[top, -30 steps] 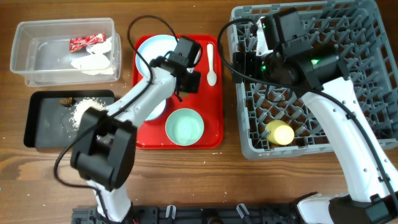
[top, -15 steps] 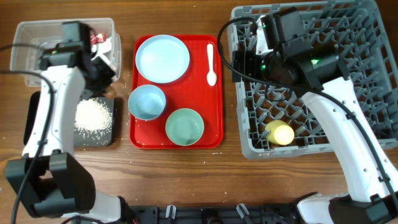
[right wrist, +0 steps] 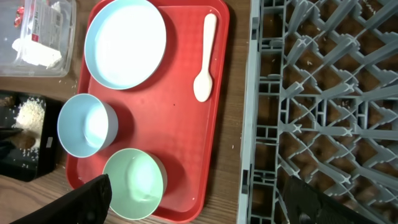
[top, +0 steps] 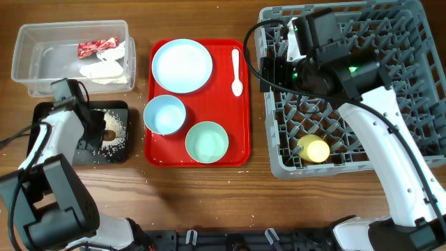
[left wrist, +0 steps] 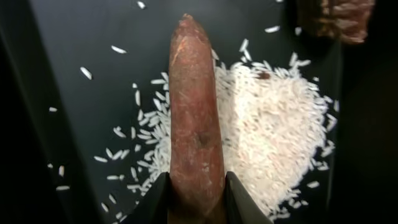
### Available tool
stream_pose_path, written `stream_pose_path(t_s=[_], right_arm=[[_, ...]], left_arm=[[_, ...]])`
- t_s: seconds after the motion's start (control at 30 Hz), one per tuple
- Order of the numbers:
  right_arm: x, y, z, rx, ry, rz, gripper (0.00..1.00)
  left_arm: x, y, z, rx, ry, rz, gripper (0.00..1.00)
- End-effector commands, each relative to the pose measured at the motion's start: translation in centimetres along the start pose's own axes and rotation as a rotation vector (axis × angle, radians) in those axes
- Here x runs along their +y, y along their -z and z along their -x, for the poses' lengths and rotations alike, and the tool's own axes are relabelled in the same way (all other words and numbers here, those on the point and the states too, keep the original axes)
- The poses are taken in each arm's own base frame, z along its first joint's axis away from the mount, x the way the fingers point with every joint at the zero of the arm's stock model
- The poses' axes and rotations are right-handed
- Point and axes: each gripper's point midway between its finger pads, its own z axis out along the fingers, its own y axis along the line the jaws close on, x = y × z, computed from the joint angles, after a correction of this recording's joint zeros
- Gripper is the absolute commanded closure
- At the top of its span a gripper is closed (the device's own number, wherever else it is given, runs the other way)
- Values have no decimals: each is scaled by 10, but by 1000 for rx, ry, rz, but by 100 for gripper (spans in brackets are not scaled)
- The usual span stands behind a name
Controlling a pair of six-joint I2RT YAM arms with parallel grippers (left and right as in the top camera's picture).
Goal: Sort waste into correct bins and load items into the dishwasher rack
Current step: 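Move right gripper to the red tray and grasp the blue bowl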
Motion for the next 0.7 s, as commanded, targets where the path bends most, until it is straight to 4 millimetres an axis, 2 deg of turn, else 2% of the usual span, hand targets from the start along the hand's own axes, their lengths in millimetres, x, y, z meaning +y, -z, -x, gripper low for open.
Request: stream_pose_path(t_s=[0.0,0.13,0.23,0.3,0.33,0.43,0.53,0.6,0.67], right_arm=[[-2,2,4,-13,7,-14,10],[-2,2,4,-14,7,-13,10],[0,2,8,-30,8,-8,10],[1,2,12,-47,6,-1,10],[2,2,14,-55,-3,2,9],[9,2,18,-66,-14,40,8],[20,-3,23,-93,-47,78,7],[31,-11,24,-107,-26,103,7],[47,-27,19,-85,-17,122,7]], left_arm=[[10,0,15,-90,28,32,93],[8,2,19,-108,-66,33,54],[-3,14,21,-110,-182,-11,37],[-9,28,26,-139,-224,-50,28],[-13,43,30,-165,-234,-87,25],[-27,80,31,-209,-331,-206,28],[-52,122,-5,-153,-554,-425,29],[-62,141,-30,-128,-679,-522,29],[-71,152,-60,-115,-843,-583,26]])
